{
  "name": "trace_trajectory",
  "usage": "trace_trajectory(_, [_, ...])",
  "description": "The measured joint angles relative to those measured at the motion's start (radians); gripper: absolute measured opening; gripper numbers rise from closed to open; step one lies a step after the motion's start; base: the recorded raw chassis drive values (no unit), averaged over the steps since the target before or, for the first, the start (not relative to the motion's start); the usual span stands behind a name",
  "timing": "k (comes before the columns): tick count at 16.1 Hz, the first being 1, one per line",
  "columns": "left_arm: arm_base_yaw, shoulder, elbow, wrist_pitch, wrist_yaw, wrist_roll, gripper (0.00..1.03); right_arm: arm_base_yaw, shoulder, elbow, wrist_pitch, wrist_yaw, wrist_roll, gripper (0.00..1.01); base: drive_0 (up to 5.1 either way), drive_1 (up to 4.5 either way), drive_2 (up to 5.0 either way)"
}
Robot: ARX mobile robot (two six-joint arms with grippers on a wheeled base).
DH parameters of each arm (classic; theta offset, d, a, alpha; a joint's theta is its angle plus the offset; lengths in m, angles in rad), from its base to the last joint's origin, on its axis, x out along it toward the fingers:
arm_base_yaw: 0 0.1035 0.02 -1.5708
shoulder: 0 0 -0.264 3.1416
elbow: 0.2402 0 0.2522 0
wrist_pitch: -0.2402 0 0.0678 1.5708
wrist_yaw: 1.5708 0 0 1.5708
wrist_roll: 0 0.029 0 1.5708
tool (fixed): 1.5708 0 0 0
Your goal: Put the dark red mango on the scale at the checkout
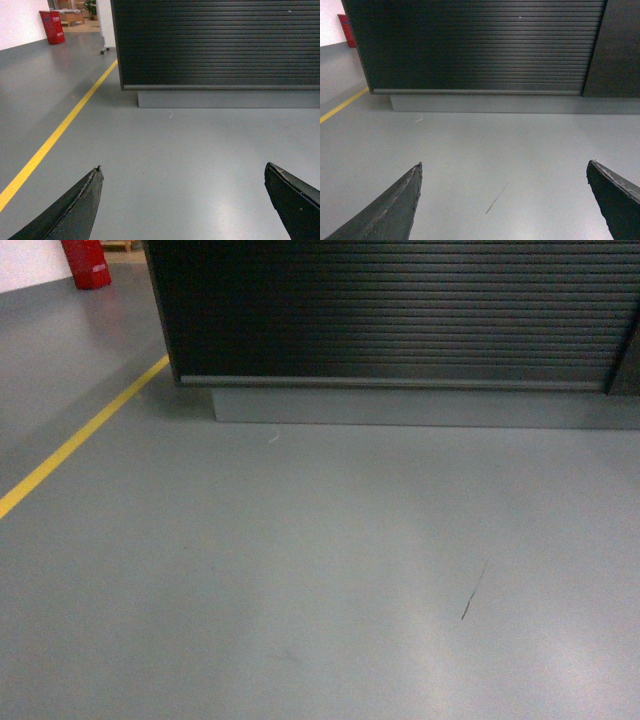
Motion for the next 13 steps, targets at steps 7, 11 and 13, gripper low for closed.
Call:
trace_trajectory(7, [0.0, 0.0, 0.0, 0.001, 0.0, 0.0, 0.98, 0.0, 0.0, 0.0, -0.003, 0.0, 0.0, 0.98, 0.0, 4.22, -4.3])
trace_trajectory(11, [0.0, 0.0, 0.0, 0.004, 0.0, 0.0, 0.98, 0.0, 0.0, 0.0, -0.002, 0.0, 0.0, 0.98, 0.0, 4.28, -4.3])
trace_trajectory(13, [0.0, 0.0, 0.0, 0.006, -0.002, 0.0, 0.98, 0.0, 0.0, 0.0, 0.001, 0.0, 0.0, 0.98, 0.0, 4.28, -4.3])
